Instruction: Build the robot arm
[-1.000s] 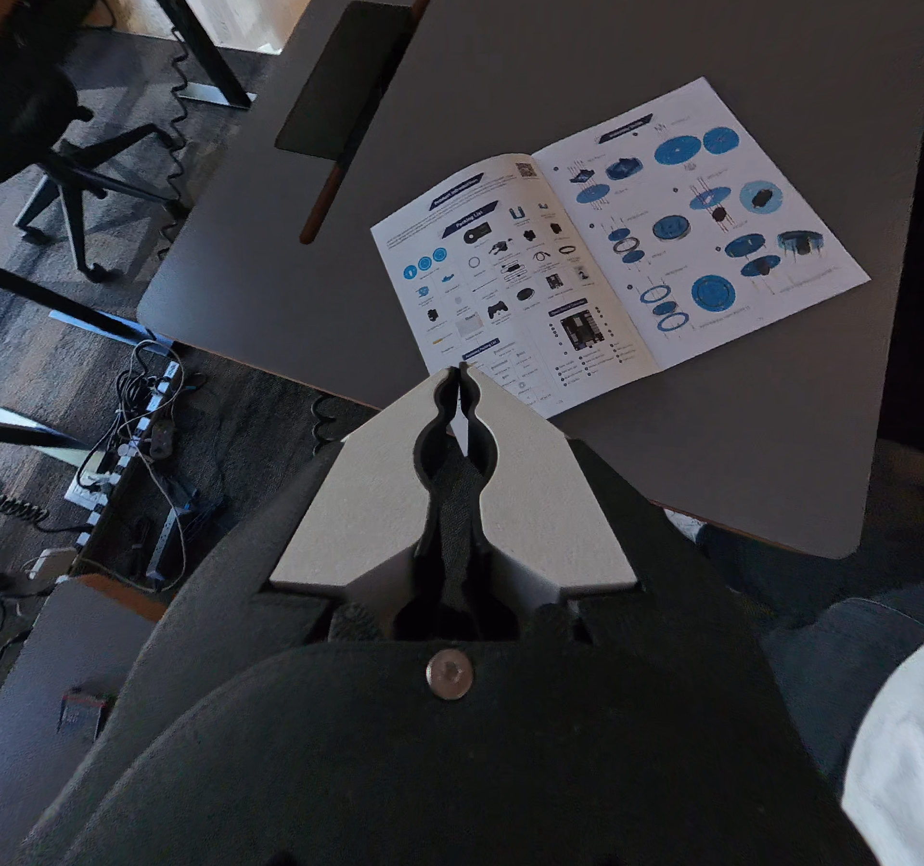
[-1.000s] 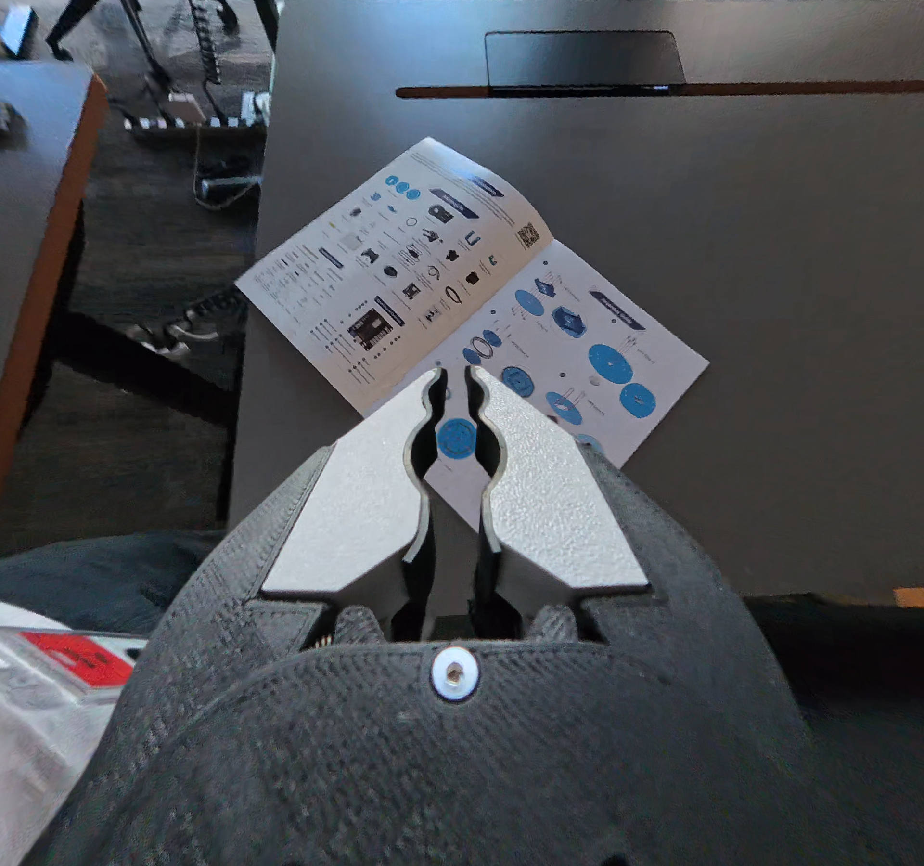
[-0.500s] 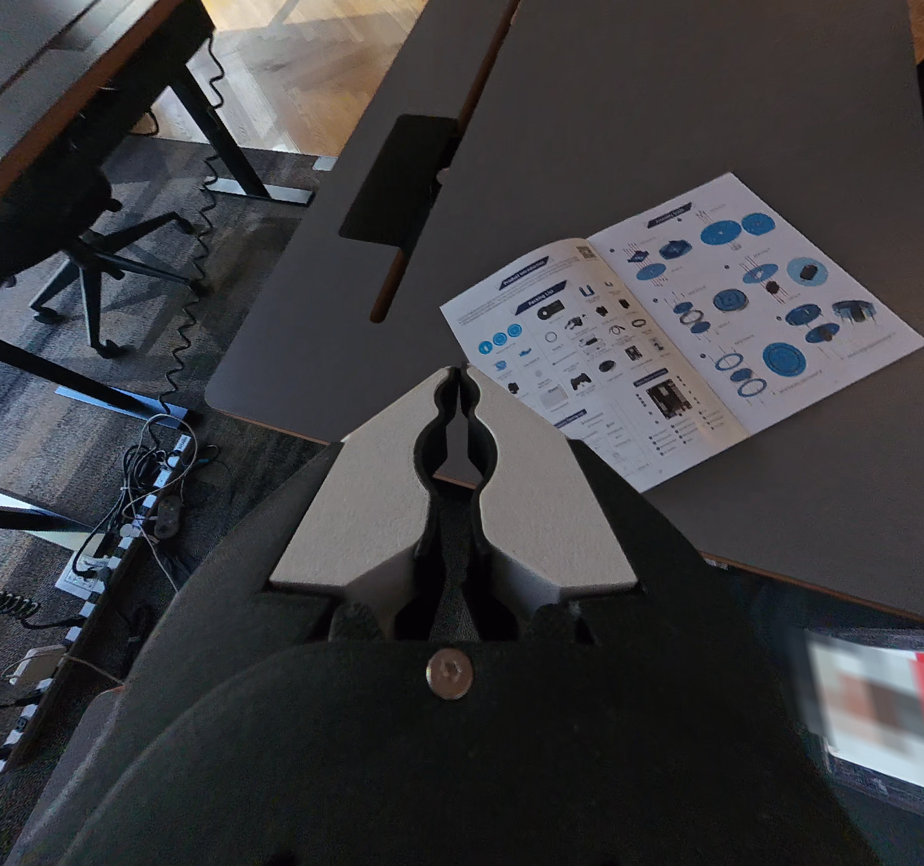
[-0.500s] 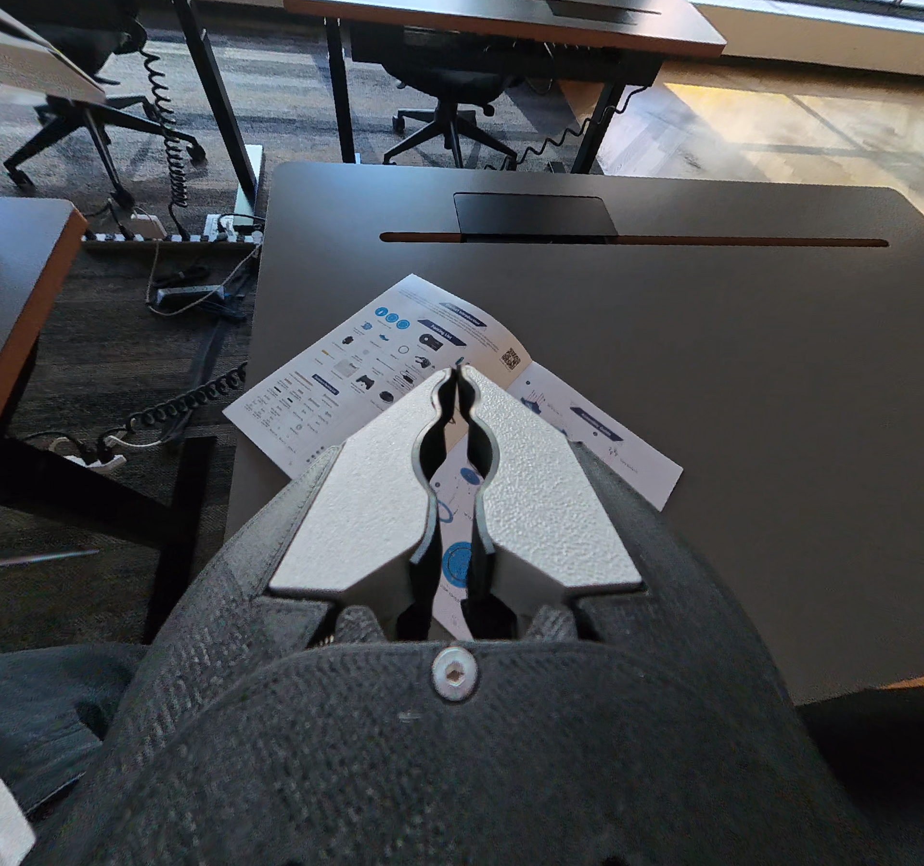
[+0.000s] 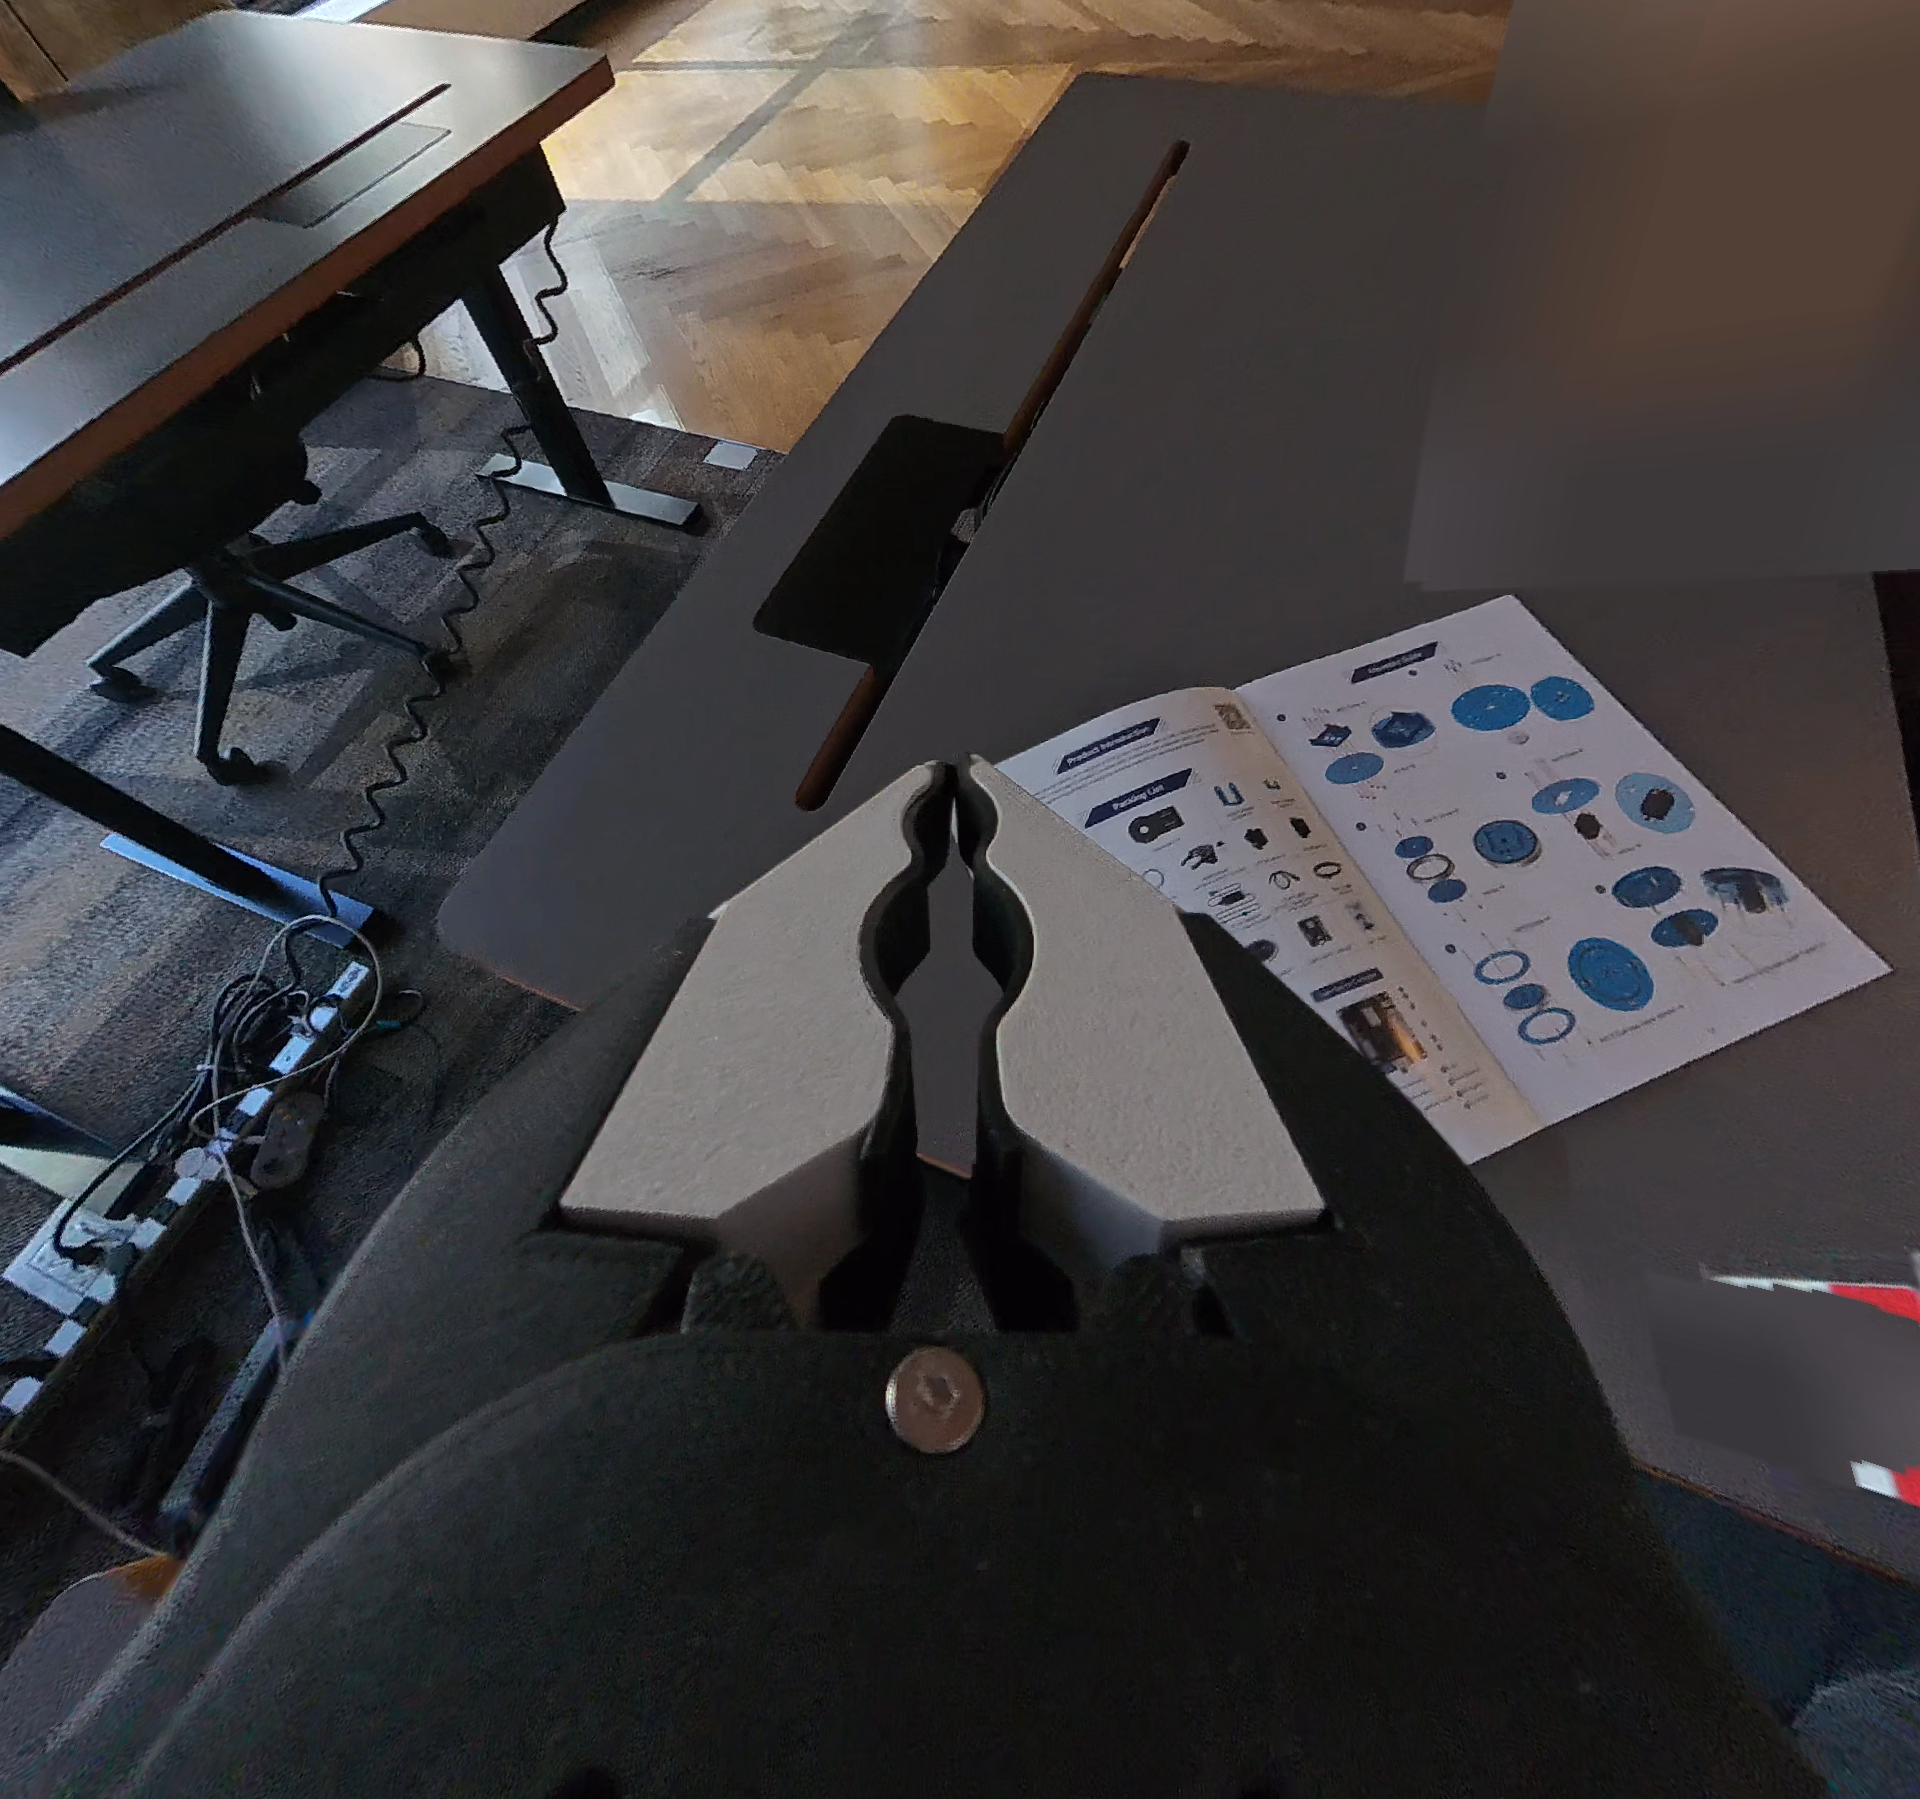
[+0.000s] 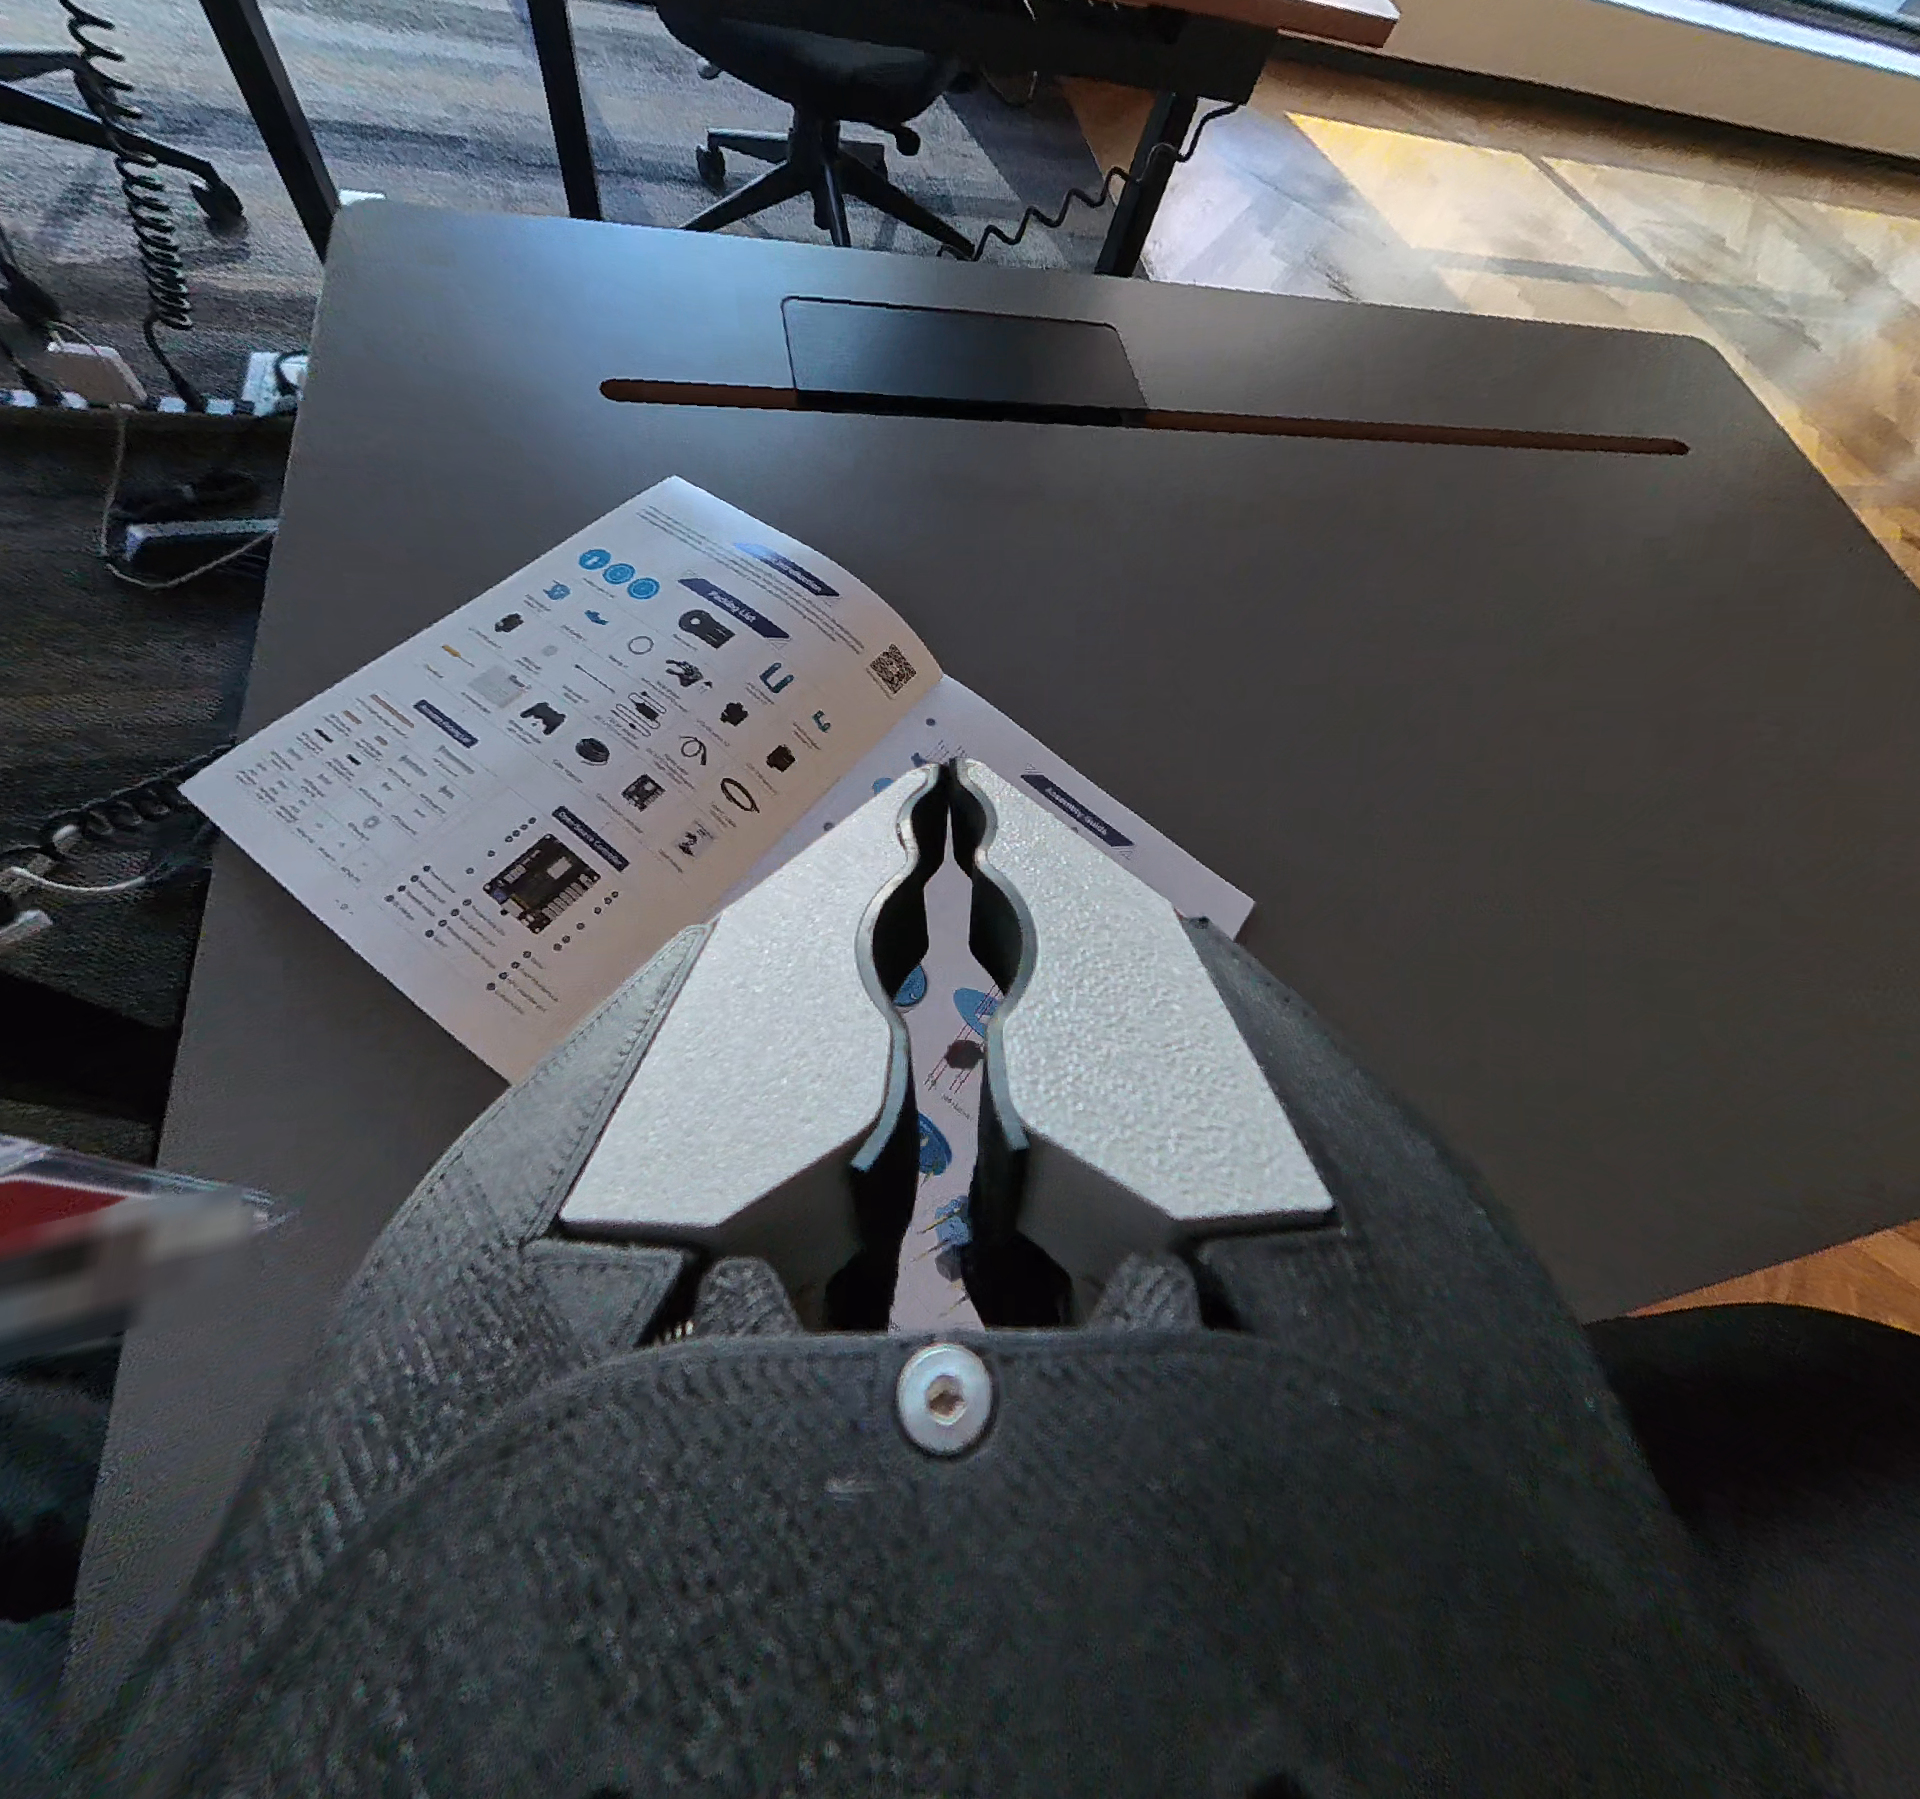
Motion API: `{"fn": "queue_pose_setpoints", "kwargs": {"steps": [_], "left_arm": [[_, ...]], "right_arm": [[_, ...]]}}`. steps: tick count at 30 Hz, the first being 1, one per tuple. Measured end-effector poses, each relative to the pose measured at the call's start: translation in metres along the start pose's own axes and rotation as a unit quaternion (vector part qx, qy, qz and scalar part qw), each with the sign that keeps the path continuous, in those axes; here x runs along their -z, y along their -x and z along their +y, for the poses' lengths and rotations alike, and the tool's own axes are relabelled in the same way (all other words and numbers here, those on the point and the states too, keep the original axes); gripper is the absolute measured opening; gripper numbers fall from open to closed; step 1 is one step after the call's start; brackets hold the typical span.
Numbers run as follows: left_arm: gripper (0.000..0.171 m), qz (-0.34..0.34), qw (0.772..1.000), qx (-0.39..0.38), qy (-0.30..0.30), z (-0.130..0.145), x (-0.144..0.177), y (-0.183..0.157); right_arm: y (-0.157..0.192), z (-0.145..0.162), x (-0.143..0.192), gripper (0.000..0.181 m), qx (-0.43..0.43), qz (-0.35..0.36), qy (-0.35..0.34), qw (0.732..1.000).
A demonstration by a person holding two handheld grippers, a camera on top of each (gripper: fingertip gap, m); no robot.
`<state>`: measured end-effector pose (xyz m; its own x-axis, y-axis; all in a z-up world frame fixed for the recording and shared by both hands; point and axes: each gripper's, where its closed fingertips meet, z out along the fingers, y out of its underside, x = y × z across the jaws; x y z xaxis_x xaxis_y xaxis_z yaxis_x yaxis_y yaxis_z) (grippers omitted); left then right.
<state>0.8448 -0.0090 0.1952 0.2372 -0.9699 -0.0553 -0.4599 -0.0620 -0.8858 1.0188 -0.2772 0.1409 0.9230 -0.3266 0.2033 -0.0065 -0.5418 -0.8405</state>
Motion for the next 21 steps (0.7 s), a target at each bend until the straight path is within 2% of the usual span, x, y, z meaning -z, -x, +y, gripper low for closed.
{"fn": "queue_pose_setpoints", "kwargs": {"steps": [11, 21], "left_arm": [[0.000, 0.020, 0.999, 0.027, -0.011, -0.019, -0.013, -0.011], [0.000, 0.042, 0.998, 0.055, 0.000, -0.012, -0.022, -0.022]], "right_arm": [[-0.001, 0.011, -0.006, 0.000, -0.001, -0.013, 0.004, 1.000], [0.009, 0.023, -0.013, 0.000, -0.009, -0.034, 0.022, 0.999]]}}
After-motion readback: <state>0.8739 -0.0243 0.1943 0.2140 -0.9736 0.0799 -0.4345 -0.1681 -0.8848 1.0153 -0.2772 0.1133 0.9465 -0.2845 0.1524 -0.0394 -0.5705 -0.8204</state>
